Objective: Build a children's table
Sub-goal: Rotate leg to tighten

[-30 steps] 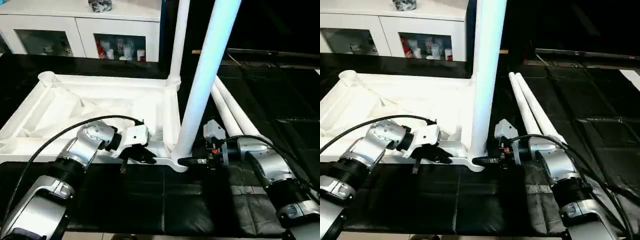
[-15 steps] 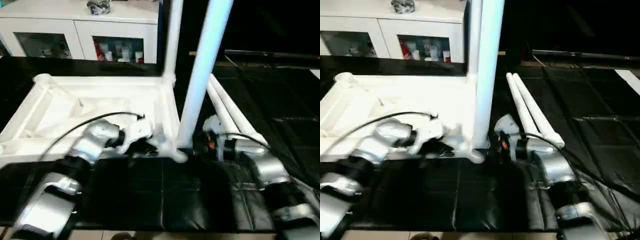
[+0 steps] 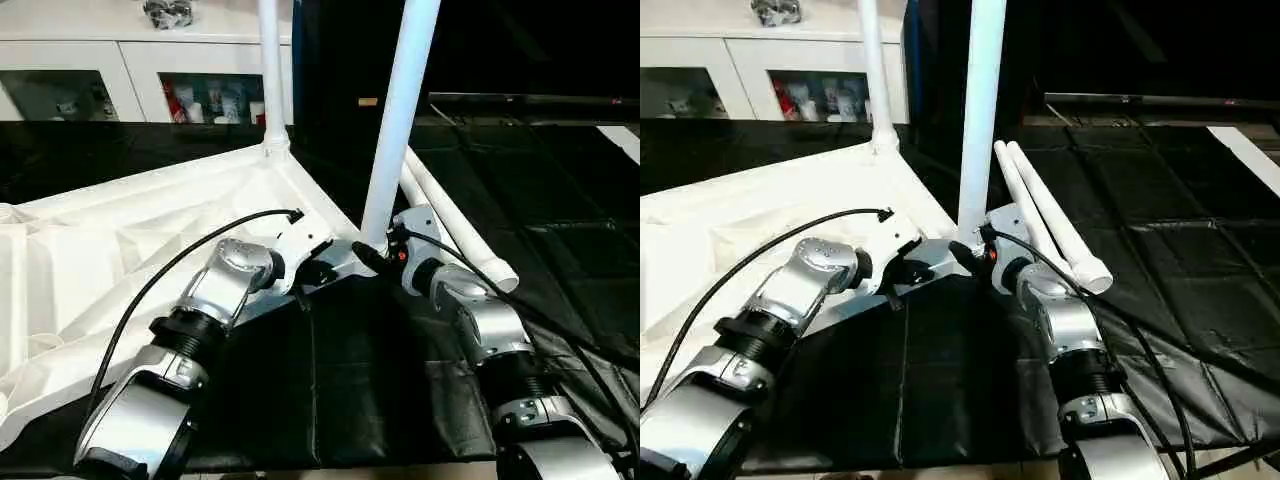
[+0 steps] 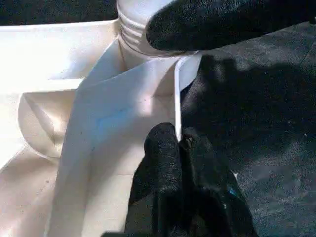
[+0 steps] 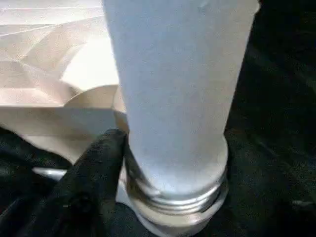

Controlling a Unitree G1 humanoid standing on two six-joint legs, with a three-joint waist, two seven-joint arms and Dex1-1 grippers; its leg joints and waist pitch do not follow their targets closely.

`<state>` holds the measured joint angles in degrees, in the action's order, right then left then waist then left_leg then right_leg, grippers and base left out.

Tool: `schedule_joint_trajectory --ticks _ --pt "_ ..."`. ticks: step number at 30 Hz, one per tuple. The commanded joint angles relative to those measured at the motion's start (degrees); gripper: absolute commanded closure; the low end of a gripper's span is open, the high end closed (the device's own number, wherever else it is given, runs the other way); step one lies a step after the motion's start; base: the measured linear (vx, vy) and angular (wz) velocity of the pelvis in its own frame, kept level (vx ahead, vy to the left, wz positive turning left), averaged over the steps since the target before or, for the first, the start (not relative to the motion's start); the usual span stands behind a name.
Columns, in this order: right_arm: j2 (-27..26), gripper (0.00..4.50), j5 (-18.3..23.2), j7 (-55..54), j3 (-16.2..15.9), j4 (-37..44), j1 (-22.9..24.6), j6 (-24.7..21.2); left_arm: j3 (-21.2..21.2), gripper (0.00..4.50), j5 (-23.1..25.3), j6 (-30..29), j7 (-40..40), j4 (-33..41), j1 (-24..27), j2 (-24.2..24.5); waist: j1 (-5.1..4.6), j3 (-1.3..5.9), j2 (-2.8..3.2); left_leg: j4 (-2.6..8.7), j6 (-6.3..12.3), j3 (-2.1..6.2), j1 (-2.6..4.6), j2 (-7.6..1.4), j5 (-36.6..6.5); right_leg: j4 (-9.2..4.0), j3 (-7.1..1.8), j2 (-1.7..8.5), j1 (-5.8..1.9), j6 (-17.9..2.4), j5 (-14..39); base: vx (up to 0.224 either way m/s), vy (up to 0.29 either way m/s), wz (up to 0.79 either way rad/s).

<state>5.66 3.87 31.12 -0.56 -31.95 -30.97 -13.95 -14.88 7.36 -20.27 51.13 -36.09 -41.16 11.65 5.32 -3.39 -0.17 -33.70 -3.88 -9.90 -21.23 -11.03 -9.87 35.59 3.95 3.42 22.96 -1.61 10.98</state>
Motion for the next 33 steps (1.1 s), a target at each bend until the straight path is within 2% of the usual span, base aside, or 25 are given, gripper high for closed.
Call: schedule_joint_trajectory --ticks 1,4,5,6,10,11,15,16,19,20,21,23,28,31,33 --pt "-0.98 0.81 1.77 7.37 -5.32 2.37 1.38 0.61 -0.82 4.5 -0.84 3.82 1.32 3.5 -1.18 0.38 0.33 4.22 0.2 3.67 2.08 0.8 0.54 -2.14 -9.76 -4.48 -2.99 5.06 -3.45 -11.64 7.27 0.0 0.0 0.0" --pt "1.97 0.7 2.89 11.27 -4.62 4.12 3.02 1.87 -1.2 4.5 -1.01 5.91 4.76 3.48 -0.35 2.96 0.39 4.22 0.57 3.69 2.32 0.8 0.56 -2.21 -9.41 -4.38 -3.01 4.98 -3.47 -11.9 5.75 0.0 0.0 0.0" --pt "2.32 0.57 2.97 11.67 -4.55 4.27 3.14 2.09 -1.19 4.5 -1.03 6.09 5.12 3.34 -0.3 3.2 0.42 4.25 0.53 3.69 2.37 0.83 0.57 -2.18 -9.3 -4.33 -2.94 4.92 -3.47 -11.97 5.26 0.0 0.0 0.0" --pt "4.24 0.48 3.6 14.09 -4.17 5.14 3.83 2.98 -1.37 4.5 -1.09 8.47 7.47 2.58 0.06 4.68 0.56 4.25 0.72 3.68 2.39 0.84 0.6 -2.27 -9.37 -4.33 -2.93 4.95 -3.45 -12.26 4.55 0.0 0.0 0.0" --pt "7.7 0.14 4.71 19.6 -3.81 6.76 4.9 3.68 -1.77 4.5 -1.88 11.91 11.94 1.35 0.51 7.04 0.87 4.4 0.72 3.53 2.84 0.74 0.62 -2.37 -8.08 -3.8 -2.89 4.9 -3.5 -13.49 1.0 0.0 0.0 0.0" --pt "8.86 0.06 4.99 21.54 -3.83 7.2 5.24 3.83 -2.07 4.5 -2.14 12.98 13.76 1.26 0.7 7.77 1.1 4.41 0.47 3.49 3.05 0.67 0.64 -2.35 -8.14 -3.89 -2.86 4.94 -3.6 -13.59 1.15 0.0 0.0 0.0" --pt "11.15 0.06 5.66 25.82 -4.06 7.89 5.84 4.22 -3.17 4.5 -2.88 15.74 17.77 1.56 1.16 9.44 1.69 4.35 0.56 3.46 3.32 0.6 0.57 -2.52 -8.51 -3.83 -2.84 5.07 -3.56 -13.39 2.31 0.0 0.0 0.0" --pt "13.02 0.06 6.15 29.13 -4.78 8.25 6.06 4.63 -3.81 4.5 -3.51 17.15 21.09 2.06 1.52 10.67 1.87 4.32 0.61 3.46 3.08 0.62 0.66 -2.52 -9.17 -3.98 -2.76 5.06 -3.43 -13.48 3.66 0.0 0.0 0.0" --pt "14.33 0.06 6.64 31.62 -5.21 8.23 5.78 5.1 -4.47 4.5 -4.04 18.57 24.46 2.48 1.97 11.8 2.21 4.25 0.57 3.5 2.6 0.57 0.73 -2.63 -9.81 -4.03 -2.82 5.08 -3.3 -13.23 5.15 0.0 0.0 0.0" --pt "14.43 0.06 6.71 31.89 -5.24 8.21 5.73 5.11 -4.55 4.5 -4.08 18.75 24.83 2.51 2.03 11.9 2.37 4.2 0.55 3.55 2.52 0.54 0.76 -2.68 -10.11 -4.11 -2.87 5.12 -3.22 -13.06 5.87 0.0 0.0 0.0" --pt "15.09 0.06 6.85 33.77 -5.71 8.33 5.52 5.75 -5.07 4.5 -4.1 19.61 26.69 2.73 2.37 12.46 2.59 4.18 0.28 3.55 2.43 0.49 0.87 -2.68 -10.3 -4.15 -2.88 5.13 -3.18 -12.88 6.67 0.0 0.0 0.0" --pt "15.33 0.06 6.86 34.56 -6.04 8.53 5.54 5.95 -5.26 4.5 -4.03 19.95 27.15 2.8 2.47 12.6 2.8 4.17 0.29 3.55 2.39 0.47 0.81 -2.7 -10.17 -4.17 -2.91 5.19 -3.12 -12.64 7.29 0.0 0.0 0.0" --pt "17.35 0.06 6.83 41.9 -9.84 9.97 5.79 6.34 -6.49 4.5 -3.9 22.22 29.38 2.78 2.77 13.4 3.02 4.2 0.11 3.54 2.9 0.57 0.6 -2.69 -9.54 -4.05 -2.81 5.17 -3.24 -11.98 7.69 0.0 0.0 0.0" --pt "17.54 0.06 6.86 42.89 -10.28 9.99 5.71 6.15 -6.63 4.5 -3.87 22.51 29.69 2.85 2.8 13.46 3.13 4.24 0.02 3.46 3.08 0.53 0.68 -2.72 -8.95 -4.04 -2.84 5.23 -3.09 -12.13 7.6 0.0 0.0 0.0" --pt "17.37 0.22 6.48 43.72 -10.94 8.77 4.72 6.23 -7.08 4.5 -3.62 22.96 30.71 3.08 2.87 13.58 3.16 4.24 -0.23 3.48 3.06 0.54 0.58 -2.69 -8.65 -3.97 -2.8 5.25 -3.11 -12.07 8.02 0.0 0.0 0.0"
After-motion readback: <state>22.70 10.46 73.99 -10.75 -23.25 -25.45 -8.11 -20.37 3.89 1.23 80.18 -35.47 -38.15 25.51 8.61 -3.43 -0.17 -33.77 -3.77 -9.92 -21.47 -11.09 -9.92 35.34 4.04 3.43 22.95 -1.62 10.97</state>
